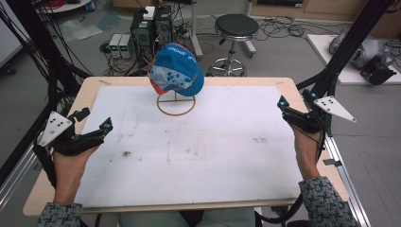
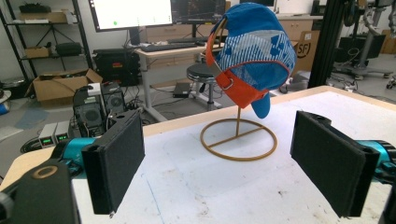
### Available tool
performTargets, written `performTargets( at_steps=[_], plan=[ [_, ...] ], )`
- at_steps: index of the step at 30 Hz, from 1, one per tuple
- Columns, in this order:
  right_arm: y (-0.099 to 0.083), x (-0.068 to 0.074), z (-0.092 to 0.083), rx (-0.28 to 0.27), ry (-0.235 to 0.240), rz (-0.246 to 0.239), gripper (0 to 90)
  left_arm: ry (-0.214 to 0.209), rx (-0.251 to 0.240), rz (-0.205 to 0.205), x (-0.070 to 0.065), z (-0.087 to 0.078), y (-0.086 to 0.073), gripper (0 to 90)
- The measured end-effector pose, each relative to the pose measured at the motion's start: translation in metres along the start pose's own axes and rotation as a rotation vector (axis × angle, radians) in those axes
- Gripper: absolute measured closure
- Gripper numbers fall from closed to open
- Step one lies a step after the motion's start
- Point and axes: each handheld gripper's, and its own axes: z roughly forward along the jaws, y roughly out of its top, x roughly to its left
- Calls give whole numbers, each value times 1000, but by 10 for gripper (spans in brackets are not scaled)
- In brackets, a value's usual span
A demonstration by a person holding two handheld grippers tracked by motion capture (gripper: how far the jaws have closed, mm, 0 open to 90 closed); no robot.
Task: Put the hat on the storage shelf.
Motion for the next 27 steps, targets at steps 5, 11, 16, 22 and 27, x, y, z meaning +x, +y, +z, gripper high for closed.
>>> performTargets(
  at_steps=[5,11,16,22,27],
  plan=[
    [-3,3,-5,-15,-10,-12,114,-1,-1,-2,-1,0,0,178],
    [-23,8,-15,-19,-10,-5,114,4,-1,-4,1,0,-1,178],
    [-42,7,-21,4,-14,31,114,6,4,-8,1,1,-2,178],
    [-52,5,-21,33,-18,33,114,2,3,-7,1,1,-3,178],
    [-49,4,-23,20,-17,41,114,4,2,-7,1,1,-2,178]
  ],
)
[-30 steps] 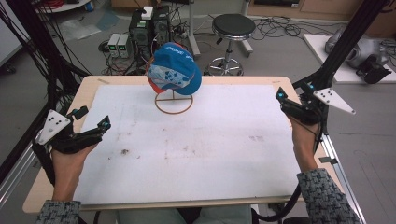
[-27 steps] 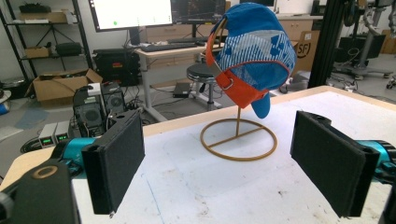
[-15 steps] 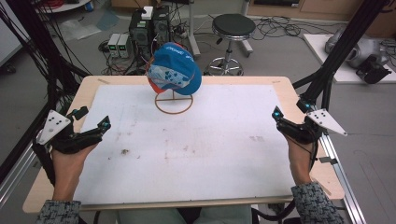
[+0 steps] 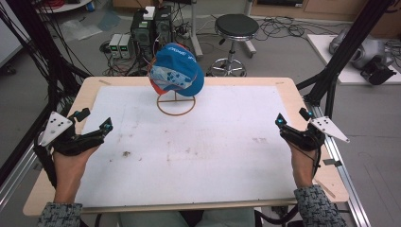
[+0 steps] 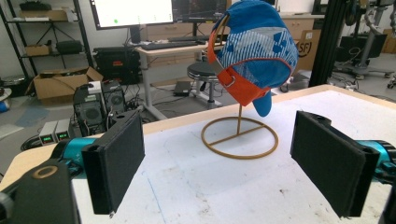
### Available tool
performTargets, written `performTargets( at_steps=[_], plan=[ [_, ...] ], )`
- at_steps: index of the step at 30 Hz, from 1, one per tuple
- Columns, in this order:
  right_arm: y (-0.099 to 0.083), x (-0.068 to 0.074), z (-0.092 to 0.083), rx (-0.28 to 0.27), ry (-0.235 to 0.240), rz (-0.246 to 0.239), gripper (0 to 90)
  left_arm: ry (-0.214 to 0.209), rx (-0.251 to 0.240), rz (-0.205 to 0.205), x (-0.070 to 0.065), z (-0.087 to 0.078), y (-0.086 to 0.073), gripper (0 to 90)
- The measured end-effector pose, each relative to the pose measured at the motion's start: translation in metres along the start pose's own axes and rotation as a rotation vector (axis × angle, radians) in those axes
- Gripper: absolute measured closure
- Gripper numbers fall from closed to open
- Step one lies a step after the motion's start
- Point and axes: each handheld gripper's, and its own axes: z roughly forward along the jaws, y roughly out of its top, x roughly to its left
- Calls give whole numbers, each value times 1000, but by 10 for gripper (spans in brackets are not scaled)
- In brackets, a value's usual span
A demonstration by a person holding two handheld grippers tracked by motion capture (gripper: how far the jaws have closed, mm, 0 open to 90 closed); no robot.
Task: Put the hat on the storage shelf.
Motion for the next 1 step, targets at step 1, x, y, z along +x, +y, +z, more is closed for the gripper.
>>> performTargets(
  at_steps=[1],
  plan=[
    [0,0,0,-2,-1,-3,114,1,2,1,0,0,0,178]
  ],
)
